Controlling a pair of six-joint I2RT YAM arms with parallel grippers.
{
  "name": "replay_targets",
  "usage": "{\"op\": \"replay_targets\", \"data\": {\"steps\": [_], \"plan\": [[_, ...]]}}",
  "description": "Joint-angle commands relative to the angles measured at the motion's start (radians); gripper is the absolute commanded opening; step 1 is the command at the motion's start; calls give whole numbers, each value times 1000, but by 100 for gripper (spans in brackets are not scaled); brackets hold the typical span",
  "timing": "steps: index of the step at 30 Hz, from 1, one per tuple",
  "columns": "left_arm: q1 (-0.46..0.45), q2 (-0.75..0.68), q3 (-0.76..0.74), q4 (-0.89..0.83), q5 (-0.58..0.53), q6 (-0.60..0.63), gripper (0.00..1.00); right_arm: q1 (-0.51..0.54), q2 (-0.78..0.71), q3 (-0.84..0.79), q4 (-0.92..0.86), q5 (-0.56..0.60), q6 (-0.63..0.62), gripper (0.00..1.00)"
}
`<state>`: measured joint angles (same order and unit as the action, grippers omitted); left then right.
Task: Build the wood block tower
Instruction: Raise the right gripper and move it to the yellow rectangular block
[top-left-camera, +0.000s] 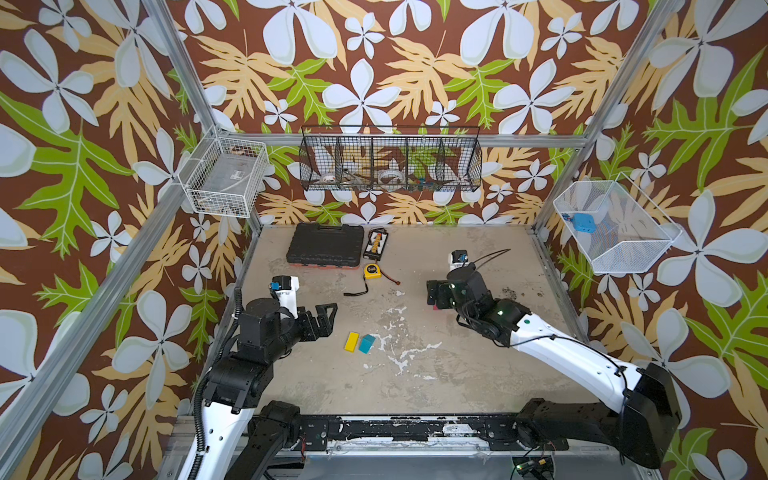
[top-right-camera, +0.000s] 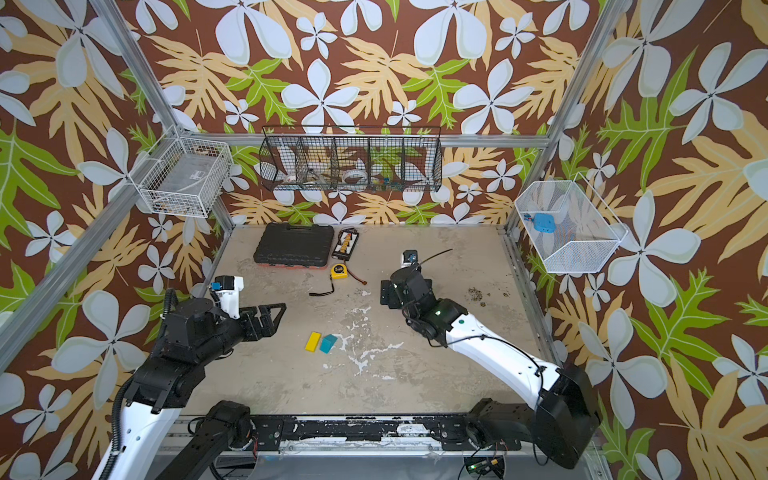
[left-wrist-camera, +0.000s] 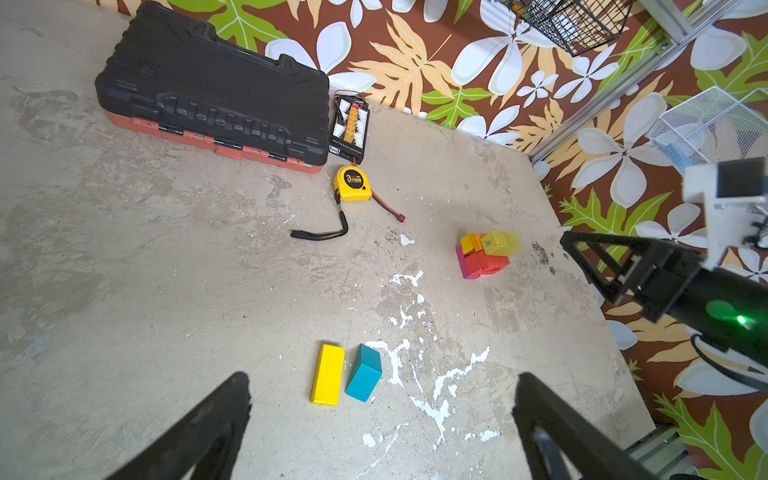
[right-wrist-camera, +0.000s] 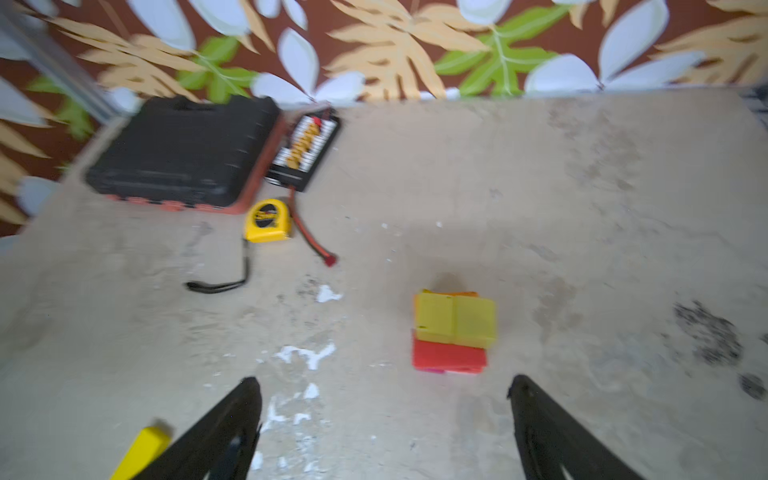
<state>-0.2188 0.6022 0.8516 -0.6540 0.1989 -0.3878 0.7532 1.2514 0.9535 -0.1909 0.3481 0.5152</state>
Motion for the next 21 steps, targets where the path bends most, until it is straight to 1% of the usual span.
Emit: {"op": "replay_targets", "data": {"steps": [1, 3, 5, 11, 13, 17, 19, 21], "plan": [[0, -6, -1, 5, -10, 8, 100, 72, -29, -79, 227, -97, -28, 94], [0, -7, 1, 5, -7, 9, 100, 98, -12, -125, 348, -203, -41, 94], [1, -18, 1, 6, -4, 10, 100, 114, 46, -130, 406, -257, -48, 94], [1, -46, 3, 5, -13, 6, 100, 136, 297, -18, 385, -281, -100, 94], [0, -45, 3, 5, -15, 6, 100, 136, 373, 20, 379, -294, -119, 91], [1, -38, 2, 5, -12, 7, 100, 137, 504, 103, 332, -277, -168, 83], [1, -33, 1, 5, -9, 8, 100, 136, 551, 139, 309, -266, -181, 82], [1, -25, 0, 6, -6, 9, 100, 142, 589, 164, 309, -278, -195, 81]]}}
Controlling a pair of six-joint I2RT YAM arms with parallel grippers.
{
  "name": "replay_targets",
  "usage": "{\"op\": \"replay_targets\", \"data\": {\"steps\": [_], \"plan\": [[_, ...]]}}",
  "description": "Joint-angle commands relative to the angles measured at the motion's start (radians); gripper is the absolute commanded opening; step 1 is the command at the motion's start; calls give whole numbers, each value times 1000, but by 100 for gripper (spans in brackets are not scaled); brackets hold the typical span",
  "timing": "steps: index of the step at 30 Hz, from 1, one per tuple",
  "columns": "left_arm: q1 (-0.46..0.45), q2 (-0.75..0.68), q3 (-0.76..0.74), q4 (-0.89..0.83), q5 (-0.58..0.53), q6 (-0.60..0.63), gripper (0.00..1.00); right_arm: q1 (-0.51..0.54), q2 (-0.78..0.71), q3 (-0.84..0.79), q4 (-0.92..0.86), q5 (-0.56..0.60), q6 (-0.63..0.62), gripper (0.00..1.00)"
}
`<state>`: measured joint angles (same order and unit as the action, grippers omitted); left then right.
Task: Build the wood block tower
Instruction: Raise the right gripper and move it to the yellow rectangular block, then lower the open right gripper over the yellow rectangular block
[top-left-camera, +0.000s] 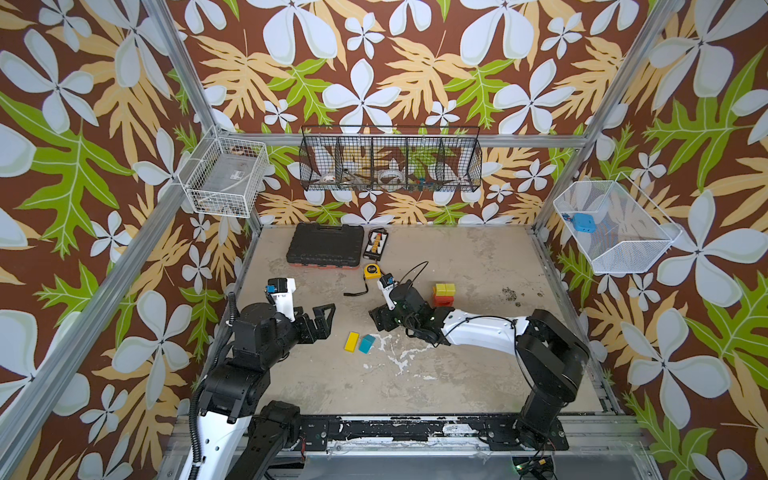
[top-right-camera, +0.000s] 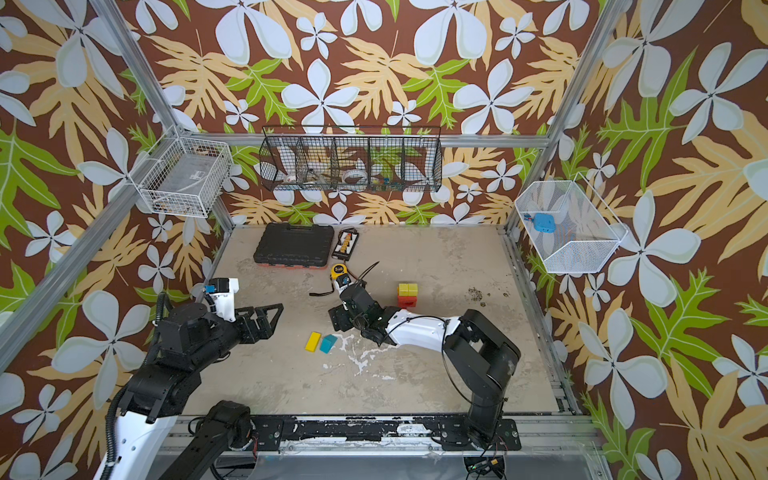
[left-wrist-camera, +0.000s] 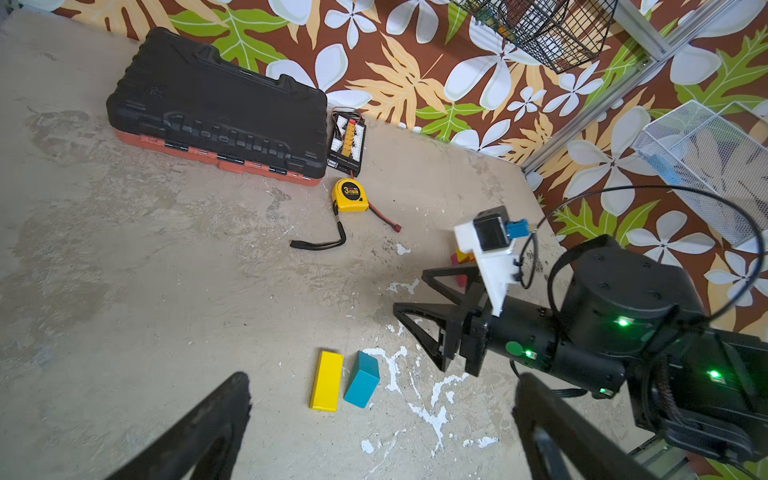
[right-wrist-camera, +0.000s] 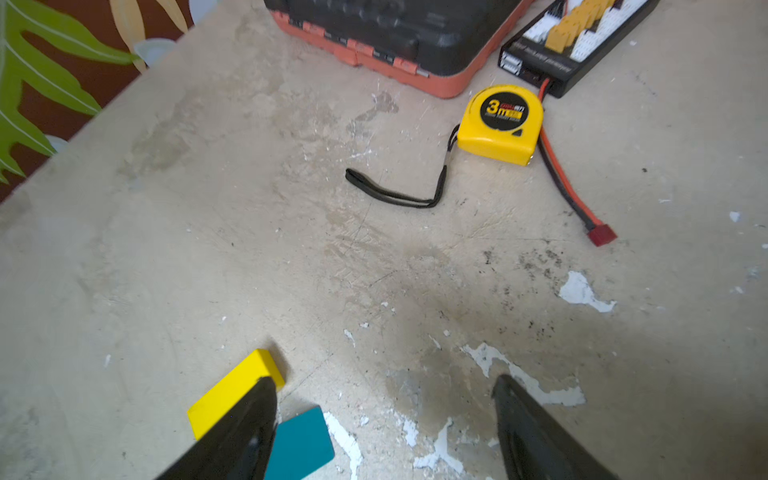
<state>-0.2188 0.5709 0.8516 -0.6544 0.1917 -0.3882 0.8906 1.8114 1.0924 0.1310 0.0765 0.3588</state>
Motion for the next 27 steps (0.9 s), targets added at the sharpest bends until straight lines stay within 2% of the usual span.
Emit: {"op": "replay_targets", "data": {"steps": [1, 5, 9, 13, 18, 27], "plan": [[0, 10, 0, 7, 3, 10, 100, 12, 42, 31, -6, -20, -54, 81], [1, 20, 1, 7, 8, 12, 100, 63, 90, 66, 4, -51, -142, 81], [1, 21, 1, 9, 8, 12, 100, 92, 160, 131, -30, -80, -198, 76], [0, 21, 1, 9, 9, 13, 100, 107, 238, 200, -70, -129, -228, 75], [2, 24, 0, 9, 13, 14, 100, 129, 315, 283, -138, -112, -256, 73], [1, 24, -1, 10, 14, 14, 100, 140, 338, 299, -166, -118, -279, 72]]}}
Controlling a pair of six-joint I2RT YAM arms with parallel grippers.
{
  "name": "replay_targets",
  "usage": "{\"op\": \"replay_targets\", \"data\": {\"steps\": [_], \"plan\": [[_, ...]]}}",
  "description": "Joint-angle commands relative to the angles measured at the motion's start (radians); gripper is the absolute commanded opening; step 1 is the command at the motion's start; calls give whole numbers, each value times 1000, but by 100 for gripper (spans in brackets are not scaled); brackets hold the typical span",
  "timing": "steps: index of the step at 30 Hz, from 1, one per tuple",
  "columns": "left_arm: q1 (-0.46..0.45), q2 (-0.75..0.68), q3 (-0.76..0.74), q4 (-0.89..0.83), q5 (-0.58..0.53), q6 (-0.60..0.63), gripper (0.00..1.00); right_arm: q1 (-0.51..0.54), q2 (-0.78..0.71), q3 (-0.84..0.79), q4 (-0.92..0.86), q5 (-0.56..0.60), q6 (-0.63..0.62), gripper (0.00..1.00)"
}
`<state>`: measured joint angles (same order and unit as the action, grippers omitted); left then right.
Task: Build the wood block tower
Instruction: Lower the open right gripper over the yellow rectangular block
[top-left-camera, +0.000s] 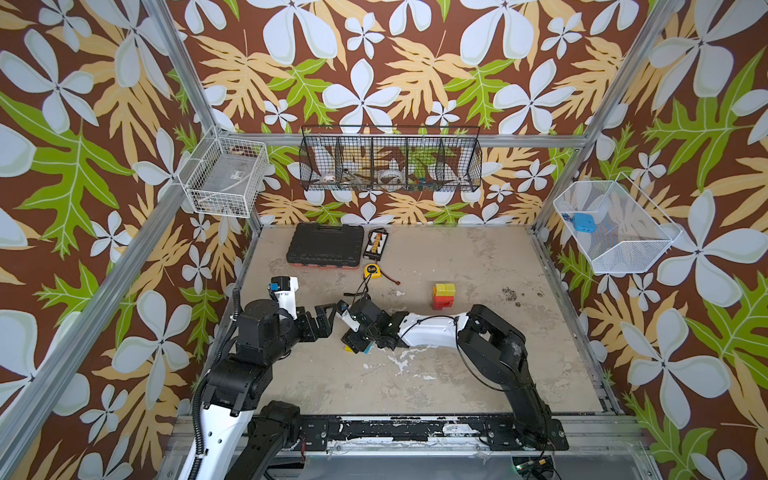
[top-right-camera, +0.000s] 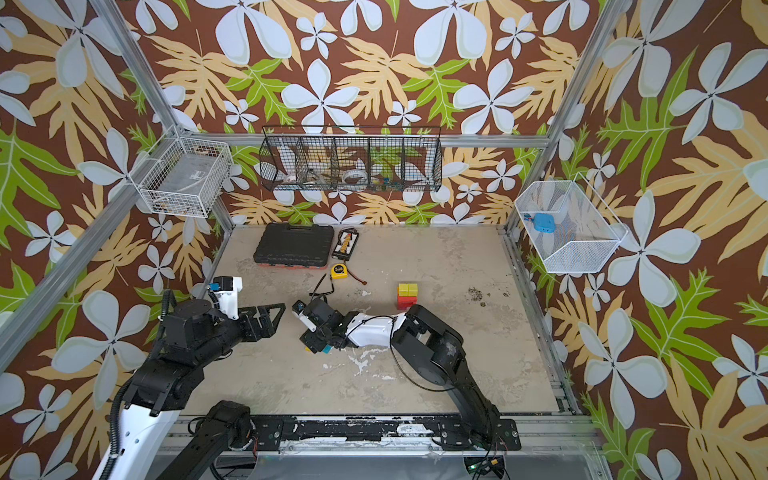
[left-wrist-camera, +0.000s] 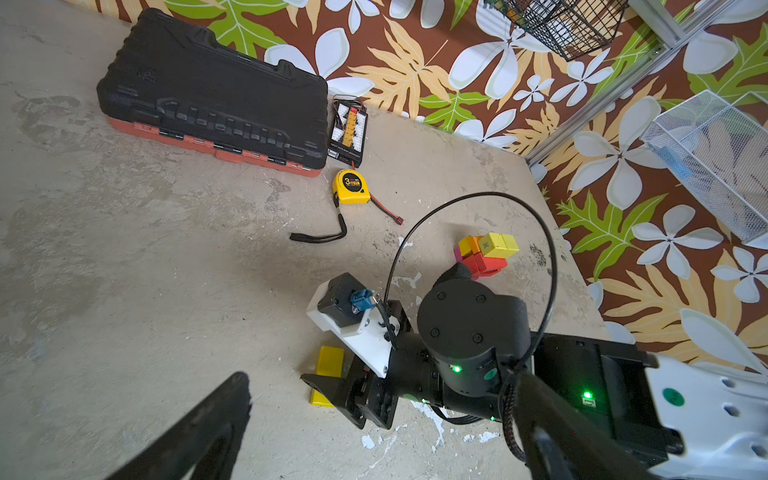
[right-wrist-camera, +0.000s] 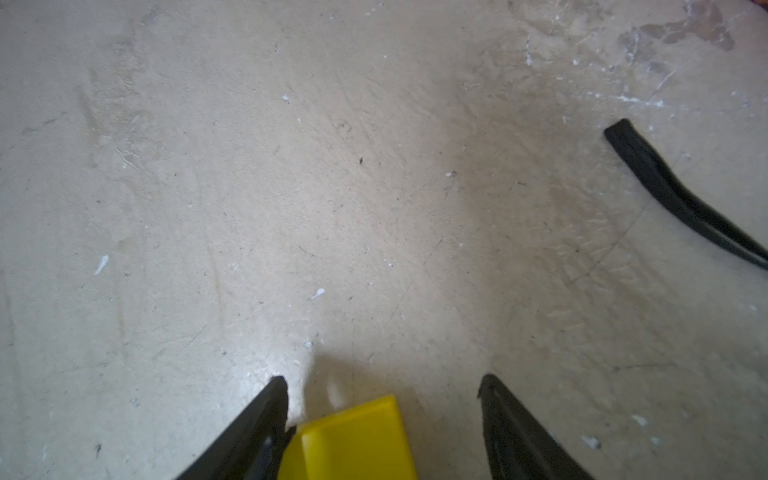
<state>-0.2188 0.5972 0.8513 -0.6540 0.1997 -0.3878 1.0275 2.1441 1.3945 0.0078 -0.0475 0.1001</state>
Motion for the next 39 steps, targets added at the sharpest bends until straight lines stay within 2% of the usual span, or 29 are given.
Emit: {"op": "replay_targets", "data": {"steps": [1, 10, 16, 28, 39], "plan": [[2, -2, 0, 10, 6, 14, 100, 6, 1, -10, -40, 9, -21, 72], [0, -8, -1, 10, 7, 14, 100, 20, -45, -79, 6, -42, -40, 80], [0, -7, -1, 10, 6, 13, 100, 24, -57, -90, -8, 0, -40, 82], [0, -11, 0, 11, 6, 14, 100, 12, -85, -145, -33, 171, -57, 63], [0, -15, 0, 10, 7, 14, 100, -91, -92, -162, -21, 131, 16, 62]]}}
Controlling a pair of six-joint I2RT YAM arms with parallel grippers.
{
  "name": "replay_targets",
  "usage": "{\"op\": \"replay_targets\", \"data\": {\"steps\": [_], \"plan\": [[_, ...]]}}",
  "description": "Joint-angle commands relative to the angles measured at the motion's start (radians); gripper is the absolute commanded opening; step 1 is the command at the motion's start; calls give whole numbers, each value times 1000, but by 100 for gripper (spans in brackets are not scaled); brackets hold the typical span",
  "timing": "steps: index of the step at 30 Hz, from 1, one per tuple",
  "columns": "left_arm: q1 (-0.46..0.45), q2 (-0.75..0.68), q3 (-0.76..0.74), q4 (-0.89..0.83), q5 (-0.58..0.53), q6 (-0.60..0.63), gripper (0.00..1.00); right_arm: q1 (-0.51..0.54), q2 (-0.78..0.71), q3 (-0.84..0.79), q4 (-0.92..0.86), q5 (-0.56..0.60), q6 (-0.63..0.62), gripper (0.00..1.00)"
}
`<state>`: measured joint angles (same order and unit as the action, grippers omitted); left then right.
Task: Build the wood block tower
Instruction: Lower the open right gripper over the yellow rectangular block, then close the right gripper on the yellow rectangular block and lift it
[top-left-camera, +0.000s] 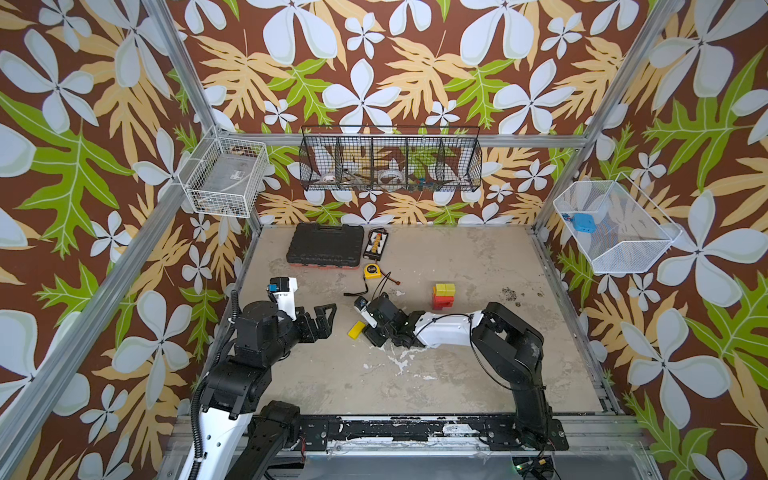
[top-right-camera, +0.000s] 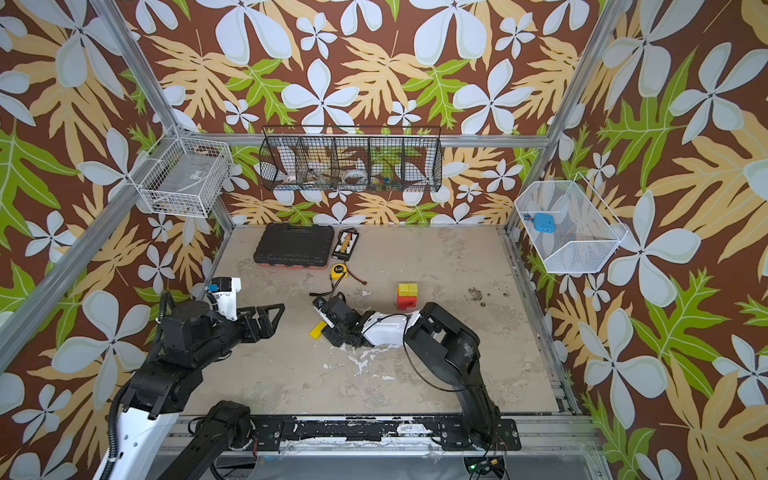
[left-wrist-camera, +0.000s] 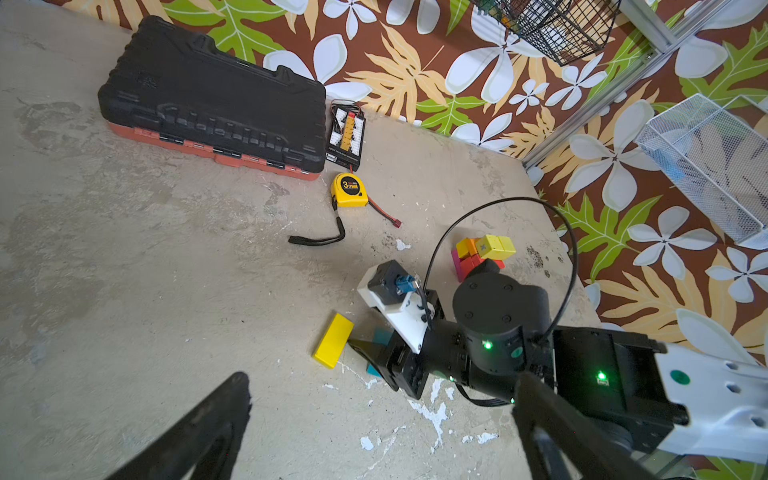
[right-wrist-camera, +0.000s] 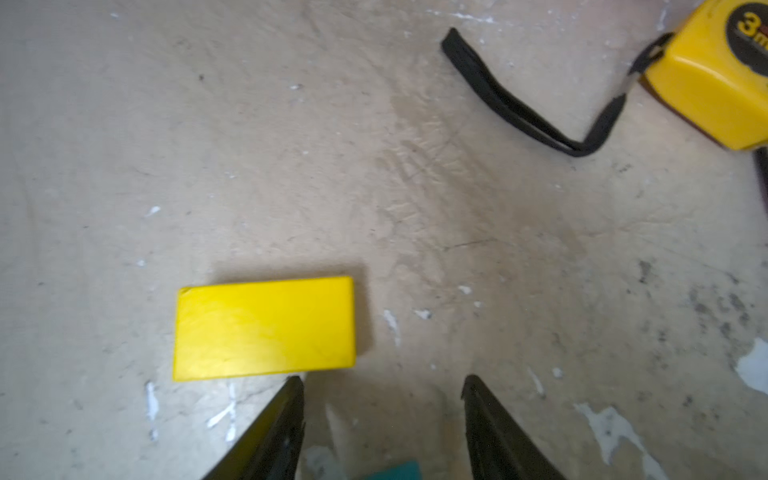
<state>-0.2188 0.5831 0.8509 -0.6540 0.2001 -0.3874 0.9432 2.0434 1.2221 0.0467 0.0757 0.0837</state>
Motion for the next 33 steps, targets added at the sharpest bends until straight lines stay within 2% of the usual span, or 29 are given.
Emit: {"op": "replay_targets", "data": {"steps": [1, 5, 8, 12, 16, 21, 25, 29, 33], "plan": [[2, 1, 0, 10, 6, 13, 100, -6, 13, 15, -61, 2, 37, 62], [1, 2, 0, 10, 5, 14, 100, 2, 21, 14, -38, -59, 16, 68], [0, 1, 0, 10, 7, 13, 100, 40, 11, -2, -21, -56, -21, 75], [2, -2, 0, 11, 8, 14, 100, 60, 4, -10, -1, -135, -50, 81], [0, -3, -1, 10, 10, 13, 100, 60, 12, -9, 1, -117, -40, 89], [0, -4, 0, 11, 10, 13, 100, 59, 75, 68, -56, -85, -11, 91], [1, -5, 0, 10, 9, 13, 100, 64, 111, 110, -76, -114, -9, 89], [1, -3, 0, 10, 9, 13, 100, 66, 111, 107, -79, -109, -6, 78], [0, -6, 0, 12, 9, 13, 100, 66, 103, 112, -93, -98, -6, 62]]}}
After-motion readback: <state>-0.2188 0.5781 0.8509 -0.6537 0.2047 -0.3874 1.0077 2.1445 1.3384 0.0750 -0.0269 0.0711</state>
